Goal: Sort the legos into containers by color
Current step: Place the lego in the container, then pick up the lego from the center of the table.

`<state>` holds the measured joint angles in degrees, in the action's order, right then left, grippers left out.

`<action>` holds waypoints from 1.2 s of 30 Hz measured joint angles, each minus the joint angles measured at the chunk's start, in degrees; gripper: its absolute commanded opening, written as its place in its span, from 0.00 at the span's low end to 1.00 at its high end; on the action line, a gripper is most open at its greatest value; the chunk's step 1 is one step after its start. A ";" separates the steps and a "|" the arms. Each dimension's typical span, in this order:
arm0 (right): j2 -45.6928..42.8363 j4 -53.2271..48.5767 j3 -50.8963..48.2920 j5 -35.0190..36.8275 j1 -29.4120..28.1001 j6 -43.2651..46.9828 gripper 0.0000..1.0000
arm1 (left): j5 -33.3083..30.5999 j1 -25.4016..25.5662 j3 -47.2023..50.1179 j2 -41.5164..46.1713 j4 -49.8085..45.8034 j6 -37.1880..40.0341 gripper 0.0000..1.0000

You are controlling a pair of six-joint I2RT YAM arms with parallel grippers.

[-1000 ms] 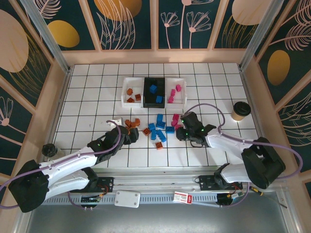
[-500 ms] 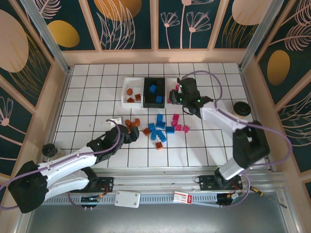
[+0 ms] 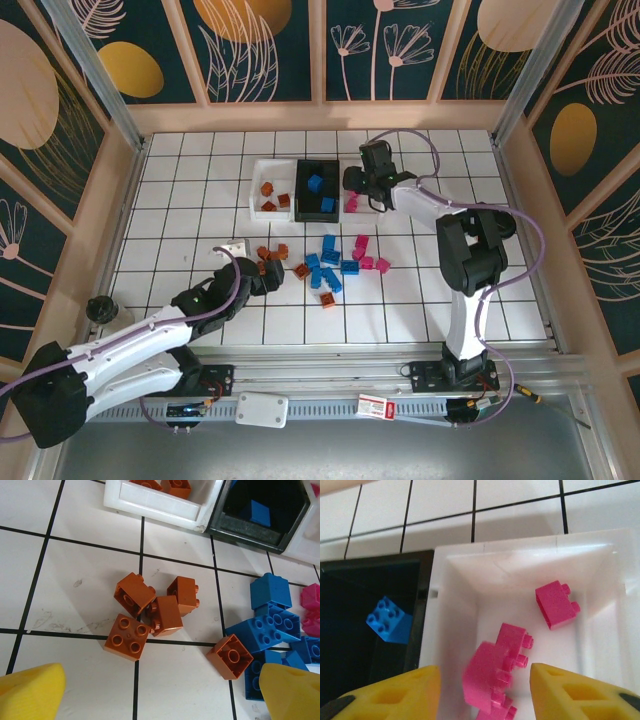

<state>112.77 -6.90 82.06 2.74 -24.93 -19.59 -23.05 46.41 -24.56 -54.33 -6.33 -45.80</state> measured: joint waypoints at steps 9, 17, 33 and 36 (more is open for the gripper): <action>-13.40 0.66 -13.35 0.83 -0.39 -0.87 0.57 | -0.07 0.00 0.02 0.61 -0.17 0.02 0.99; -35.08 0.59 -37.40 2.49 -3.13 -5.03 0.58 | -0.17 0.00 0.17 0.42 0.15 0.04 0.99; -36.30 4.68 -49.62 -0.92 -3.65 -14.32 0.59 | 0.02 0.00 0.31 -4.44 2.97 0.07 0.99; -34.32 5.44 -49.62 -1.31 -4.44 -15.30 0.58 | 0.00 0.00 0.74 -4.09 3.10 0.07 0.99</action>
<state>78.46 -1.45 32.45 1.43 -29.36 -34.89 -23.05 46.41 -23.81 -58.41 -3.22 -45.74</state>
